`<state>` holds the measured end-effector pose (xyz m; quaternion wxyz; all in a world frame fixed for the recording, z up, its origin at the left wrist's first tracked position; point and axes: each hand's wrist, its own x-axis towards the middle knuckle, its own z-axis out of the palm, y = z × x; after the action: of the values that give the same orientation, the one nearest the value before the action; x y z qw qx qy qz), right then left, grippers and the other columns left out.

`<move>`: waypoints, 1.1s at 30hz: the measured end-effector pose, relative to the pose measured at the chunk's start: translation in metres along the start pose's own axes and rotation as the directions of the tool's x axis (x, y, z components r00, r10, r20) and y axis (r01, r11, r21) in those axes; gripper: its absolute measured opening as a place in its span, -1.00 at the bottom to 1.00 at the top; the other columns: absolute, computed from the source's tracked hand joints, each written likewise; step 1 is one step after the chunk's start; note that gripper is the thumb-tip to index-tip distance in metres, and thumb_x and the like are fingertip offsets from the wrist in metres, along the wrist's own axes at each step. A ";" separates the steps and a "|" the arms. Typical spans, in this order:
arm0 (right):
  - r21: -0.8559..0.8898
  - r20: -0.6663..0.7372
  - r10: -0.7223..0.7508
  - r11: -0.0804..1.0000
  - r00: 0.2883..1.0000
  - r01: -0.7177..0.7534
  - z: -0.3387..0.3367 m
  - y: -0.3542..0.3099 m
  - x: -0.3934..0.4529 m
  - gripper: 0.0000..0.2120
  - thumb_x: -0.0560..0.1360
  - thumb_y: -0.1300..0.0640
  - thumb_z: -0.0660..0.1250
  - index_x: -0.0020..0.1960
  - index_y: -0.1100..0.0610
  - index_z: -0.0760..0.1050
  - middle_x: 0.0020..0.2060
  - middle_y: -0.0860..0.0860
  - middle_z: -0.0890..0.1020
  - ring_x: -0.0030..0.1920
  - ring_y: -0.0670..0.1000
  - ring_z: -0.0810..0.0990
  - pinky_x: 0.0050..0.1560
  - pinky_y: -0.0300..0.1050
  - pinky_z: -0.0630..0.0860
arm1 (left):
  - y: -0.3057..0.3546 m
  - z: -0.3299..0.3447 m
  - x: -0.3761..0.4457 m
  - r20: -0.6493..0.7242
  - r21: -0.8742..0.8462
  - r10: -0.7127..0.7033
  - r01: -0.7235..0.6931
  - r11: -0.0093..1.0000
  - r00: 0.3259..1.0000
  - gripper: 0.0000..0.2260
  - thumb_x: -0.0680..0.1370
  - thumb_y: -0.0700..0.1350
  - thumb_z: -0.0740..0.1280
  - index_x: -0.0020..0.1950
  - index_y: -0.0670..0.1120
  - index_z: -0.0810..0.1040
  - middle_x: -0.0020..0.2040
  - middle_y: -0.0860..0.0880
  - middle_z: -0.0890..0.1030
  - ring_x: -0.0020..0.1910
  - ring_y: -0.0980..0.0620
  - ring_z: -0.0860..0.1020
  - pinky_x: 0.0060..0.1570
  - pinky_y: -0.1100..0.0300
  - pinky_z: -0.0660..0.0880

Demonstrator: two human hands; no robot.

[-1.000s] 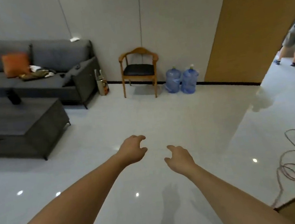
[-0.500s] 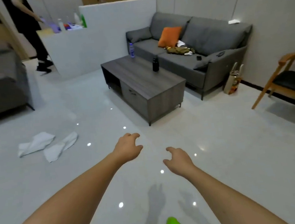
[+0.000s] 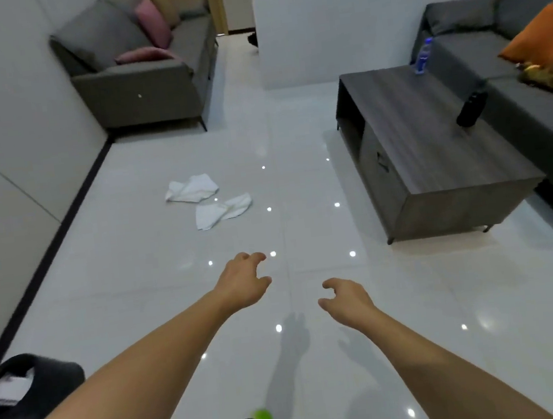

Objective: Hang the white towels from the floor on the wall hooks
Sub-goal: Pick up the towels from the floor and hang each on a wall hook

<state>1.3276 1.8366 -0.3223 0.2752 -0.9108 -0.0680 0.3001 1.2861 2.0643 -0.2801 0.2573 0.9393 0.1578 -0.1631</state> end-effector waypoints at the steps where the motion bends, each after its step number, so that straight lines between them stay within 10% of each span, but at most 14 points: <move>1: -0.023 0.032 -0.015 1.000 0.999 0.016 0.002 -0.012 0.016 -0.50 0.55 0.00 0.30 0.47 0.05 0.37 0.38 0.03 0.48 0.33 0.04 0.48 0.21 -0.15 0.44 | -0.011 -0.006 0.011 -0.009 -0.019 -0.028 0.028 0.999 1.000 -0.49 0.57 0.04 0.30 0.51 0.05 0.31 0.46 -0.08 0.33 0.39 -0.10 0.37 0.32 0.03 0.39; 33: -0.187 0.376 -0.023 0.977 0.926 0.100 0.102 -0.438 0.595 -0.57 0.51 -0.01 0.34 0.35 0.07 0.51 0.27 0.05 0.58 0.27 0.05 0.53 0.22 -0.17 0.41 | -0.366 -0.260 0.504 0.119 -0.230 -0.426 0.442 0.867 0.897 -0.55 0.58 0.02 0.32 0.46 -0.02 0.39 0.38 -0.12 0.40 0.34 -0.08 0.42 0.24 0.18 0.35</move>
<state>1.7683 2.4228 -0.4560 0.1722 -0.8582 -0.1777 0.4497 1.6572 2.6098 -0.4214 0.3356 0.8339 0.3756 -0.2255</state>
